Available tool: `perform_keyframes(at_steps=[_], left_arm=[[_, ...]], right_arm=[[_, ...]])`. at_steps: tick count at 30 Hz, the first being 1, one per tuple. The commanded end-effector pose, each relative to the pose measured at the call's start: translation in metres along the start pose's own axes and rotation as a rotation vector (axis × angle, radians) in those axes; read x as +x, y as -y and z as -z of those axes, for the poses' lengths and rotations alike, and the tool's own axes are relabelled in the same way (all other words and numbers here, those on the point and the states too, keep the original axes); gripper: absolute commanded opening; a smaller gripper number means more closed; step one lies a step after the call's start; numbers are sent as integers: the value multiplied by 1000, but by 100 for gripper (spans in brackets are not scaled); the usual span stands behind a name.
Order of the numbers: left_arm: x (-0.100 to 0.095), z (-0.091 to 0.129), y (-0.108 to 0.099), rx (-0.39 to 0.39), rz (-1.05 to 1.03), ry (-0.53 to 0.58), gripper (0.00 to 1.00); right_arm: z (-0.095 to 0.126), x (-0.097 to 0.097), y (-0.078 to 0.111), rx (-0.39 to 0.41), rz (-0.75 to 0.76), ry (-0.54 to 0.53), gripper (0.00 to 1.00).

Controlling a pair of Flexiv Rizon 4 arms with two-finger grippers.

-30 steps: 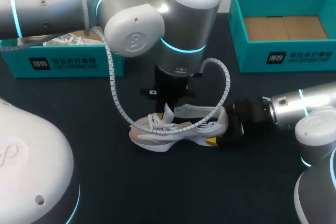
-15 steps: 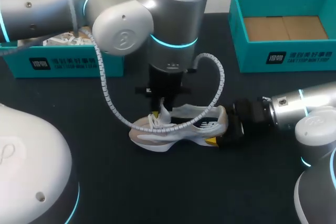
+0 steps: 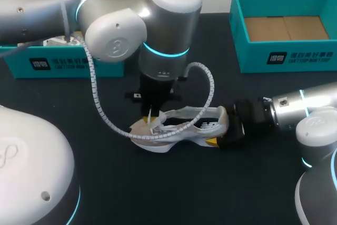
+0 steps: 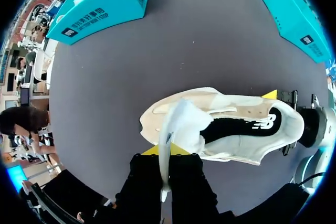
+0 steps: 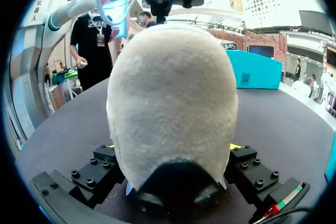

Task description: Take the shoe out of the shoebox, open the shoe tongue, remove and reinsert the insole, then place the shoe into the shoebox

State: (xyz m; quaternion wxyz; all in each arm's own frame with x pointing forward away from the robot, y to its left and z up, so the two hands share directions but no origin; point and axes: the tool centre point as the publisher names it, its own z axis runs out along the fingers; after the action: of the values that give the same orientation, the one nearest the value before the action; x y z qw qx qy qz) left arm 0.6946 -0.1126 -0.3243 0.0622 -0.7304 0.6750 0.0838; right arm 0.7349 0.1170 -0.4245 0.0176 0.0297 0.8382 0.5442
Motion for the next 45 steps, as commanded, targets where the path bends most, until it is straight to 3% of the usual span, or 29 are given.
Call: perform_keyframes(at_steps=[1, 9, 14, 15, 18, 19, 20, 22, 26, 31, 38, 45], left_arm=[[-6, -23, 2, 5, 10, 28, 0], [-18, -65, 8, -74, 103, 92, 0], [-28, -74, 13, -89, 129, 93, 0], [-29, -75, 13, -89, 131, 94, 20], [-37, -71, 14, -99, 126, 75, 47], [-39, -69, 13, -95, 118, 72, 76], [-42, -68, 12, -101, 104, 59, 90], [-49, -64, 11, -114, 77, 36, 100], [-65, -54, 8, -126, -40, -33, 100], [-76, -37, 7, -76, -139, -89, 100], [-73, -8, 13, -7, -341, -261, 100], [-56, 18, 31, 83, -578, -371, 100]], right_arm=[[-2, -1, 1, 4, -1, 3, 0], [-2, -1, 1, 4, -1, 3, 0], [-2, -1, 1, 4, -1, 3, 0], [-2, -1, 1, 4, -1, 3, 0], [-2, -1, 1, 4, -1, 3, 0], [-2, -1, 1, 4, -1, 3, 0], [-2, -1, 1, 4, -1, 3, 0], [-2, -1, 1, 4, -1, 3, 0], [-2, -1, 1, 4, -1, 3, 0], [-2, -1, 1, 4, -1, 3, 0], [-2, -1, 1, 4, -1, 3, 0], [-2, -1, 1, 4, -1, 3, 0]])
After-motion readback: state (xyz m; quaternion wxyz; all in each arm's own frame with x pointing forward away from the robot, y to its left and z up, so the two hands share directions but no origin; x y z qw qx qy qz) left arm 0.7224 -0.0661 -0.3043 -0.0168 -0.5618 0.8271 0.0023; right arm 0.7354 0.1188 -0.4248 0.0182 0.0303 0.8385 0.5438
